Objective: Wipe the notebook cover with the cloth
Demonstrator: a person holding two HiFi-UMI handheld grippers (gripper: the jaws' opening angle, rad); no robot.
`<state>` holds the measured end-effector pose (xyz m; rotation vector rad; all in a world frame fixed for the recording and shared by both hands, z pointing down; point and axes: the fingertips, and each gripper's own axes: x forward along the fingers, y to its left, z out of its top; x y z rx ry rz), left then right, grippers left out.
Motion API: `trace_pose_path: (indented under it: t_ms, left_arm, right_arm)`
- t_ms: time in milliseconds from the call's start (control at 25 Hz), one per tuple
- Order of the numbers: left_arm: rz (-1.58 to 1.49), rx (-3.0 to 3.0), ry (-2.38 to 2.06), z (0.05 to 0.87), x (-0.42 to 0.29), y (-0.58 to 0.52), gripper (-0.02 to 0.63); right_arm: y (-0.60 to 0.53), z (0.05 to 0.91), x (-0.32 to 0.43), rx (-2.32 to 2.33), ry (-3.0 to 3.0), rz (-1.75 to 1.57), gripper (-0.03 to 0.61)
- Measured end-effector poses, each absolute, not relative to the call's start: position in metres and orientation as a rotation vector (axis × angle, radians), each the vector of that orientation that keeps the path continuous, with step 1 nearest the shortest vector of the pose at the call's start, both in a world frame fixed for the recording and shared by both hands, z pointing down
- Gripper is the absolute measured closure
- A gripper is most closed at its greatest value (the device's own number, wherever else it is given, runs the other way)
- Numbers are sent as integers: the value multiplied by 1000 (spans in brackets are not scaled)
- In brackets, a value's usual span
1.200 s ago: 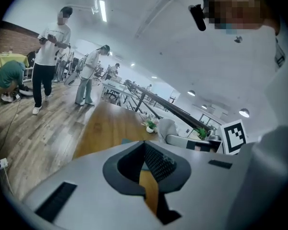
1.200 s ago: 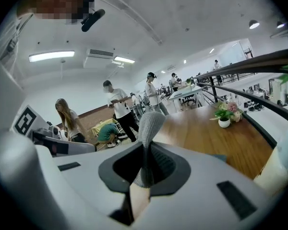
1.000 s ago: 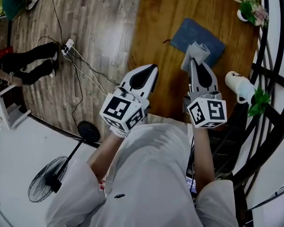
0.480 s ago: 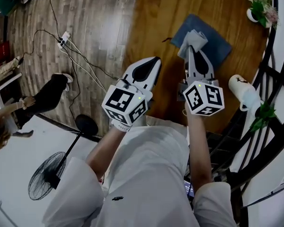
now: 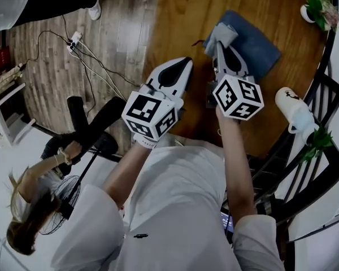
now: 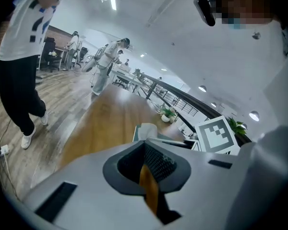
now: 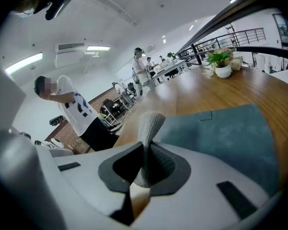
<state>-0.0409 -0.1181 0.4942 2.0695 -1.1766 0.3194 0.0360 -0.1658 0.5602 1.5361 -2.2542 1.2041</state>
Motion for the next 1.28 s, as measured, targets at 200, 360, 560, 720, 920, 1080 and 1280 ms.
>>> trace_pose_path:
  t_ms: [200, 360, 560, 720, 920, 1080, 1280]
  left_arm:
    - [335, 2054, -1174, 502, -37, -121, 597]
    - [348, 2050, -1175, 504, -37, -123, 597]
    - [369, 2054, -1177, 506, -36, -123, 597]
    - [385, 2069, -1171, 505, -32, -122, 597]
    - [398, 2074, -1172, 505, -30, -118, 597]
    - [401, 2074, -1166, 505, -25, -113, 597]
    - [403, 2086, -1151, 503, -17, -108, 597]
  right_arm:
    - [-166, 583, 22, 1426, -2209, 1253, 543]
    - [-165, 591, 19, 1401, -2145, 1247, 548]
    - [-163, 592, 20, 1414, -2134, 1264, 549]
    - [-162, 592, 26, 1435, -2114, 1282, 551]
    - [-154, 593, 42, 1478, -2075, 1293, 551]
    - [-146, 593, 59, 1511, -2043, 1318, 551]
    - [-132, 593, 86, 1545, -2006, 1285, 551]
